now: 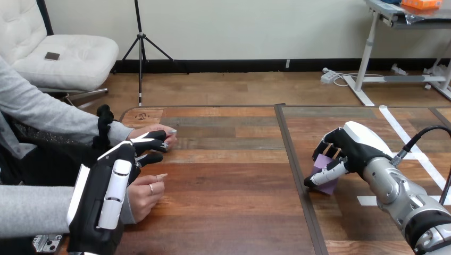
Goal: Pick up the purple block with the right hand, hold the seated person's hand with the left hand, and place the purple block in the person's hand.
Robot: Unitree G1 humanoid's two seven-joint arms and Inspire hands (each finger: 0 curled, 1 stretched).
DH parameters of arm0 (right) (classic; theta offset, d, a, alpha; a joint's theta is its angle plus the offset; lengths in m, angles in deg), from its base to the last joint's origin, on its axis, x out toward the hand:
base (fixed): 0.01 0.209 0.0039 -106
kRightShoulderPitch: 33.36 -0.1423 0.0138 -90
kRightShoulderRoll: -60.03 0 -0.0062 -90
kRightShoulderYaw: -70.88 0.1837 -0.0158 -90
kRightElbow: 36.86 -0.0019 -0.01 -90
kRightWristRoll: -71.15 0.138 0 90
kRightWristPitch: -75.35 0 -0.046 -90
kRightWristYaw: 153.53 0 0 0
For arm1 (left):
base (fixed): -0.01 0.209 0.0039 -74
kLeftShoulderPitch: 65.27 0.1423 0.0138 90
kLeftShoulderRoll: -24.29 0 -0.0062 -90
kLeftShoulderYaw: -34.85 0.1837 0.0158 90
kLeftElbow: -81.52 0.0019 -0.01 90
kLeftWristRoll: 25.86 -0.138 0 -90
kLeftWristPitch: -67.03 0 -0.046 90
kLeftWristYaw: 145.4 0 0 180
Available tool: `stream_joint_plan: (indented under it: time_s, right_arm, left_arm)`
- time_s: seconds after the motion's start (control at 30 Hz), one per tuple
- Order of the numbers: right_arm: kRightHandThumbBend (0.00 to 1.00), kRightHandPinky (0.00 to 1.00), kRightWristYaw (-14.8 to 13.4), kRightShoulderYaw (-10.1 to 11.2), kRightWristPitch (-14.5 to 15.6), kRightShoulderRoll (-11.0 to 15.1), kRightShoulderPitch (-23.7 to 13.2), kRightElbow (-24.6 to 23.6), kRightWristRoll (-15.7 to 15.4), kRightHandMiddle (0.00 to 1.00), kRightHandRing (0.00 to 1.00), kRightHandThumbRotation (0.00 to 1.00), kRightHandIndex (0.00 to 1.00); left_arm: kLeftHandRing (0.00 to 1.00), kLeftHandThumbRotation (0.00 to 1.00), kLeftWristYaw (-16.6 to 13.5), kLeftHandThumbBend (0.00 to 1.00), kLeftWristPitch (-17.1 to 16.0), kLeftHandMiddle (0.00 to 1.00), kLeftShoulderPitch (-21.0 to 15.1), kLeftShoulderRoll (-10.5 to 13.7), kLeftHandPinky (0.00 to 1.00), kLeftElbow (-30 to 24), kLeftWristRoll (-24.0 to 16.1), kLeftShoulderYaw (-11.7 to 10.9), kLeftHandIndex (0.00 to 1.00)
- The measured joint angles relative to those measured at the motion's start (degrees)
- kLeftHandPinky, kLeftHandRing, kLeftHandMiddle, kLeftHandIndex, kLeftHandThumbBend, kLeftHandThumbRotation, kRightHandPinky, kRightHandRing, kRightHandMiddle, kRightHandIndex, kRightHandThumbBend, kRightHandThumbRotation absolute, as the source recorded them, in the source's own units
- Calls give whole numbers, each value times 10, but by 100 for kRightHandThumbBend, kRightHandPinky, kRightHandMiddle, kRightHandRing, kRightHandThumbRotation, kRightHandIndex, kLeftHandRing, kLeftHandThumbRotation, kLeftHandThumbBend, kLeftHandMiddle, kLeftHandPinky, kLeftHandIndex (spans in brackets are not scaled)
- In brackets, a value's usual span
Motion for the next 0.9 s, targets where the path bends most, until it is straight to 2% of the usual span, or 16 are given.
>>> stream_joint_plan:
  time_s: [0.1, 0.23, 0.47, 0.7, 0.9]
  right_arm:
    - [79, 37, 0, 2, -3, 0, 0, 0, 1, 46, 43, 0, 45]
    - [78, 39, 0, 4, -9, 1, 1, -1, 5, 47, 44, 0, 46]
    - [77, 39, 2, 5, -22, 5, 2, -8, 11, 47, 44, 0, 46]
    - [76, 38, 6, 5, -55, 18, 5, -18, 16, 47, 43, 0, 46]
    - [76, 39, 7, 8, -75, 28, 8, -31, 20, 46, 42, 0, 45]
  left_arm:
    - [80, 100, 0, 48, 0, 76, 0, 2, 70, 0, -5, -2, 57]
    - [80, 97, 2, 56, 1, 77, 0, 11, 69, 0, -14, -5, 58]
    - [79, 91, 3, 60, 1, 78, -1, 44, 68, 0, -61, -11, 62]
    - [80, 83, -3, 62, 2, 78, -1, 69, 68, -1, -81, -24, 65]
    - [76, 78, -23, 71, 0, 76, -4, 82, 66, -2, -102, -41, 67]
